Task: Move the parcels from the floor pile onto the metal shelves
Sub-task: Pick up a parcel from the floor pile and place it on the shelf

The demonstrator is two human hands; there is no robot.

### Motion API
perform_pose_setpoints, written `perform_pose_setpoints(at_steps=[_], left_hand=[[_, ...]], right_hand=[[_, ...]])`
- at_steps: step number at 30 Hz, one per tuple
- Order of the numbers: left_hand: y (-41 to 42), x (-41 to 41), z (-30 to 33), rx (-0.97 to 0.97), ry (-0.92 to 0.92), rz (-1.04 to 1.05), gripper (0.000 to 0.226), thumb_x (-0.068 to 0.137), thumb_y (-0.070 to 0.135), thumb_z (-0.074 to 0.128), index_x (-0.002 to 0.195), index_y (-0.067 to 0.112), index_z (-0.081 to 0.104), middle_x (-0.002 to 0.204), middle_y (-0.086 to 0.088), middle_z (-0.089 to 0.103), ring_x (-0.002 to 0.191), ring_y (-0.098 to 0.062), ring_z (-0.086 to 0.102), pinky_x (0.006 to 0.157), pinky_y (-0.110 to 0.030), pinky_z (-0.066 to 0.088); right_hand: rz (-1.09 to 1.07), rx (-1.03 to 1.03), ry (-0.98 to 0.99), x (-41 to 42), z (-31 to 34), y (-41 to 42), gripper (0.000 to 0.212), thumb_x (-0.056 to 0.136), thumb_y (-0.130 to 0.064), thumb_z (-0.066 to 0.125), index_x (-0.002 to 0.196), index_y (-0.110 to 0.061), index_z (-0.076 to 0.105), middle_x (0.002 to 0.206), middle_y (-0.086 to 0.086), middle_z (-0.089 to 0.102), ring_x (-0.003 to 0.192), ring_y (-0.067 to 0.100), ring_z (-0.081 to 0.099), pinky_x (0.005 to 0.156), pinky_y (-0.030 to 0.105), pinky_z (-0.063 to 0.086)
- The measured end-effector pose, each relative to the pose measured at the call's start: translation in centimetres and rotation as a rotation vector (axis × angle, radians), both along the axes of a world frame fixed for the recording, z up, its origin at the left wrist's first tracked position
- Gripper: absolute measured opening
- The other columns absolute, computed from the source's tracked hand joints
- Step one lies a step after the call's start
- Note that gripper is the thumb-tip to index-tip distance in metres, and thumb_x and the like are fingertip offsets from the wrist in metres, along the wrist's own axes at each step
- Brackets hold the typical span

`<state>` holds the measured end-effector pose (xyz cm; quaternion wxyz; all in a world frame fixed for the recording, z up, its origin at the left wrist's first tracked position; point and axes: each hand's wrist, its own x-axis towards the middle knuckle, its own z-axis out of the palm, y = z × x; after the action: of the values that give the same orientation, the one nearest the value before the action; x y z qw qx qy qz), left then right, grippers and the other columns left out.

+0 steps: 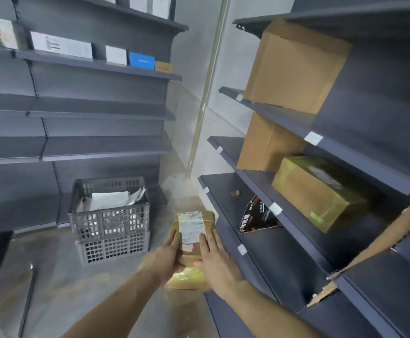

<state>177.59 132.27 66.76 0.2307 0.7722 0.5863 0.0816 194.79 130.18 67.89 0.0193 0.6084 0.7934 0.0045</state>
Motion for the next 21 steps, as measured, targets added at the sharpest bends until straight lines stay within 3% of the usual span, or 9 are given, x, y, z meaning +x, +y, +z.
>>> perform_pose_setpoints(at_steps=[6, 13, 14, 16, 17, 18, 21], left_hand=[[11.6, 0.5, -1.3, 0.016, 0.143, -0.064, 0.087, 0.097, 0.03, 0.058, 0.158, 0.022, -0.003, 0.163, 0.007, -0.016, 0.128, -0.023, 0.051, 0.095, -0.033, 0.046], [25.7, 3.2, -3.5, -0.007, 0.227, -0.214, 0.086, 0.097, 0.032, 0.058, 0.158, 0.022, -0.002, 0.164, 0.004, -0.013, 0.126, -0.026, 0.054, 0.098, -0.033, 0.044], [27.6, 3.7, -4.0, -0.005, 0.245, -0.239, 0.085, 0.098, 0.032, 0.057, 0.158, 0.022, -0.002, 0.164, 0.003, -0.013, 0.126, -0.026, 0.053, 0.098, -0.035, 0.044], [30.9, 4.9, -4.4, 0.005, 0.265, -0.304, 0.083, 0.099, 0.032, 0.054, 0.158, 0.02, -0.005, 0.164, 0.001, -0.015, 0.127, -0.026, 0.052, 0.097, -0.035, 0.045], [32.4, 5.5, -4.4, 0.011, 0.276, -0.34, 0.082, 0.101, 0.031, 0.051, 0.157, 0.019, -0.006, 0.164, 0.0, -0.015, 0.129, -0.025, 0.05, 0.098, -0.033, 0.043], [33.8, 6.1, -4.7, 0.018, 0.275, -0.373, 0.081, 0.101, 0.032, 0.049, 0.157, 0.016, -0.008, 0.164, -0.003, -0.016, 0.132, -0.025, 0.046, 0.099, -0.031, 0.04], [37.7, 7.3, -6.2, 0.01, 0.265, -0.461, 0.086, 0.101, 0.038, 0.049, 0.156, 0.011, -0.011, 0.163, -0.009, -0.015, 0.135, -0.024, 0.042, 0.104, -0.031, 0.037]], right_hand=[[-0.084, -0.017, 0.062, 0.3, -3.0, 10.9, 0.074, 0.103, -0.045, 0.033, 0.156, -0.009, -0.003, 0.163, 0.012, -0.014, 0.15, 0.025, -0.015, 0.12, 0.036, 0.016], [-0.24, -0.055, 0.198, 2.4, -6.2, 22.6, 0.077, 0.1, -0.048, 0.039, 0.156, -0.009, 0.003, 0.163, 0.013, -0.011, 0.151, 0.024, -0.01, 0.118, 0.035, 0.024], [-0.257, -0.042, 0.179, 2.6, -6.4, 23.9, 0.079, 0.098, -0.048, 0.046, 0.156, -0.007, 0.012, 0.163, 0.014, -0.004, 0.151, 0.025, -0.001, 0.116, 0.035, 0.03], [-0.291, -0.021, 0.172, 3.5, -6.7, 26.5, 0.085, 0.077, -0.052, 0.073, 0.142, -0.002, 0.047, 0.154, 0.019, 0.033, 0.142, 0.029, 0.037, 0.098, 0.035, 0.052], [-0.33, -0.023, 0.167, 3.8, -6.6, 27.5, 0.085, 0.066, -0.053, 0.081, 0.131, -0.003, 0.06, 0.144, 0.02, 0.048, 0.132, 0.029, 0.051, 0.088, 0.033, 0.057], [-0.357, -0.037, 0.161, 4.2, -6.8, 28.5, 0.084, 0.065, -0.052, 0.083, 0.129, -0.003, 0.062, 0.141, 0.02, 0.051, 0.129, 0.03, 0.053, 0.087, 0.033, 0.056], [-0.368, 0.007, 0.192, 5.1, -8.3, 30.9, 0.08, 0.087, -0.04, 0.069, 0.148, 0.001, 0.036, 0.156, 0.023, 0.026, 0.143, 0.038, 0.03, 0.104, 0.043, 0.045]])
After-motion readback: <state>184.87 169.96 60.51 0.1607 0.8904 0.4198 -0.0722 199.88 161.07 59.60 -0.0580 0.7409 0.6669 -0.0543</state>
